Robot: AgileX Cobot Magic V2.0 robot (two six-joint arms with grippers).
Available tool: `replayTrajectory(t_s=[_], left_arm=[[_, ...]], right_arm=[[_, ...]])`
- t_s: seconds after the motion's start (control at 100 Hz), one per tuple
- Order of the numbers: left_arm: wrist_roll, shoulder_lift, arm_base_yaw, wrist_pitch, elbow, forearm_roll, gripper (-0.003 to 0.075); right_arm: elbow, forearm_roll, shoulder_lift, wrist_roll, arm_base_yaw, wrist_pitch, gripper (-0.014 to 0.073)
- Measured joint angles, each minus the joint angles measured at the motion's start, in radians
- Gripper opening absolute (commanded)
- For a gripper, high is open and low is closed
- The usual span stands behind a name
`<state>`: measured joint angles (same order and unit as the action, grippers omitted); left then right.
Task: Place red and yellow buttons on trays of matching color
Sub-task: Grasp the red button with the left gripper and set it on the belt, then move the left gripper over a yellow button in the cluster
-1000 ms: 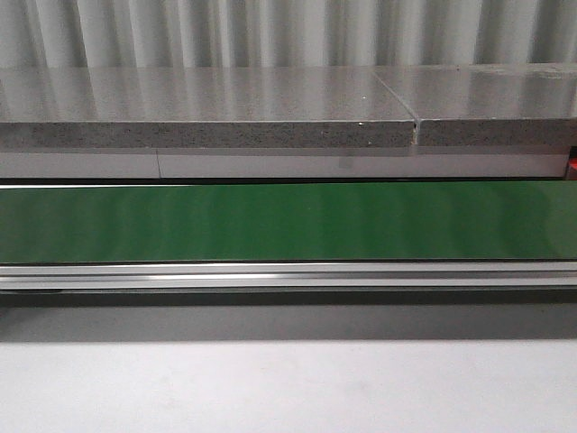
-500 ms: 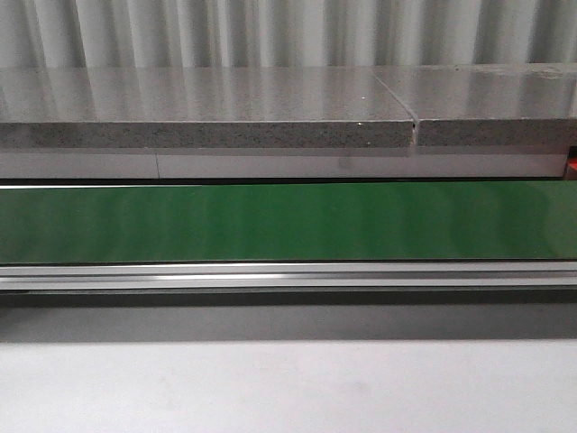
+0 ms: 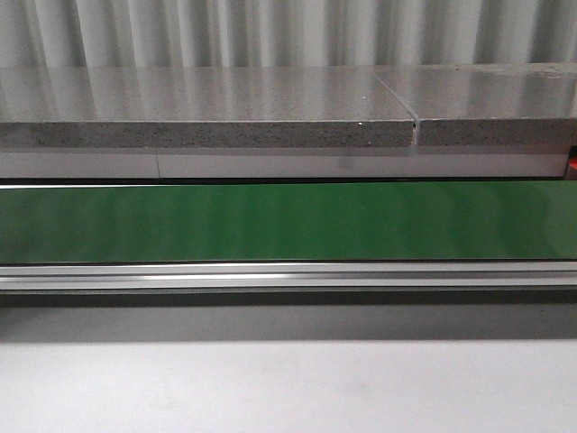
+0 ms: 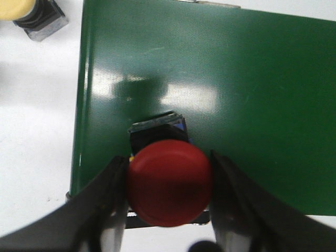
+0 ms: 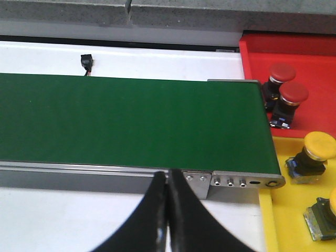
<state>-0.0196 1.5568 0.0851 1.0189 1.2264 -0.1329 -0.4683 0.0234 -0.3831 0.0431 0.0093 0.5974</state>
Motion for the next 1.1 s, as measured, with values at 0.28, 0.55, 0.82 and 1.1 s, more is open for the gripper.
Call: replayTrajectory(t_s=[0.28,0.55,0.82,1.1], left_arm=[[0.0,0.004,0.0,-0.011,0.006,0.0,0.0527],[0.033,0.004,0.005,-0.007,0.117,0.0,0.049],[0.174,0.035,0.119,0.004,0.154,0.012,0.049],[0.367,0.152,0.183,-0.057,0.156,0.022,0.049]], right_arm=[[0.0,0.0,0.0,0.0,0.0,0.002,-0.0067],[0.0,0.0,0.0,0.0,0.0,0.002,-0.0067],[0.0,0.0,0.0,0.0,0.0,0.002,-0.0067],[0.0,0.0,0.0,0.0,0.0,0.002,-0.0067]])
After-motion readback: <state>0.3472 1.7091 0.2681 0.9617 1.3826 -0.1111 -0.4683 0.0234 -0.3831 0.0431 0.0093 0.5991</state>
